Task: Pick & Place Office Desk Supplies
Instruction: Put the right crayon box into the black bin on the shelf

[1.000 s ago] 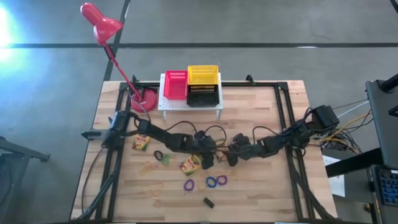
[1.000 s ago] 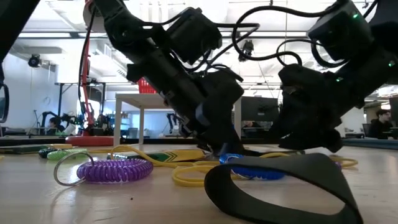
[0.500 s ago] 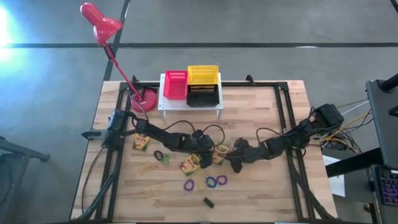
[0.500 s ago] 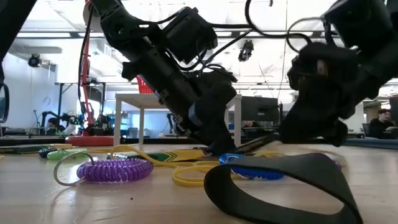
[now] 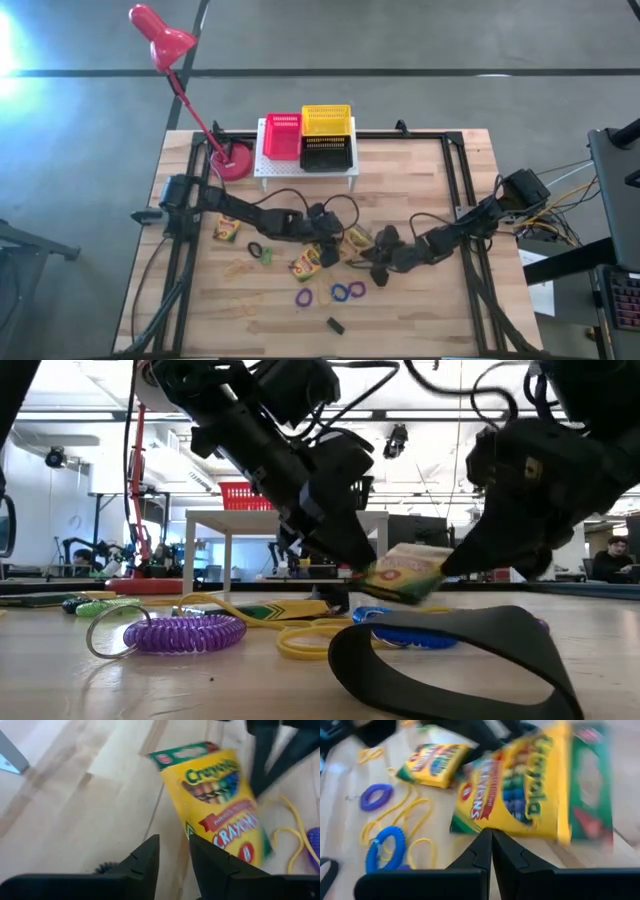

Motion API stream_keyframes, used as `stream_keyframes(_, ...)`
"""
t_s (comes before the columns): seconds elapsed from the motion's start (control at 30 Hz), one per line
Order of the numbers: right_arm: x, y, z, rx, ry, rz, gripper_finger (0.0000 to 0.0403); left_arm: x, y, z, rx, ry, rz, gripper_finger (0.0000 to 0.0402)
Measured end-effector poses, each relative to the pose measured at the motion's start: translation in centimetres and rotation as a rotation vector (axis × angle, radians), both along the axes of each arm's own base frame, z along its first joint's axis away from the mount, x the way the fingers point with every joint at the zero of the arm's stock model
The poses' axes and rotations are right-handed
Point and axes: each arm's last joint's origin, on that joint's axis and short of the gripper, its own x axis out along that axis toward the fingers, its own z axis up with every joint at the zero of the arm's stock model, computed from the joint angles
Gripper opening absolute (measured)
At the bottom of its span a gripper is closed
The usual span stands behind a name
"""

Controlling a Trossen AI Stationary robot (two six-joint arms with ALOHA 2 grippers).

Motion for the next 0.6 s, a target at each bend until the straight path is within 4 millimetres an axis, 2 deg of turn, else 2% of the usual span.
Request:
stream_keyframes(0.33,2.0,1.6,2.5,-0.179,-0.050,0.130,0.0008,0.0,-1.2,0.2,0.040,-0.017,-0.052,0.0117)
stream_keyframes(0.5,2.1,2.3,2.6,-0.223,0.090,0.154,0.0008,-0.5,-3.3,0.4,0.150,-0.024,-0.076,0.0117)
stream_keyframes(0.6,2.1,2.2,2.7,-0.255,0.173,0.113,0.0008,-0.7,-5.3,1.0,0.227,-0.061,-0.092,0.0117)
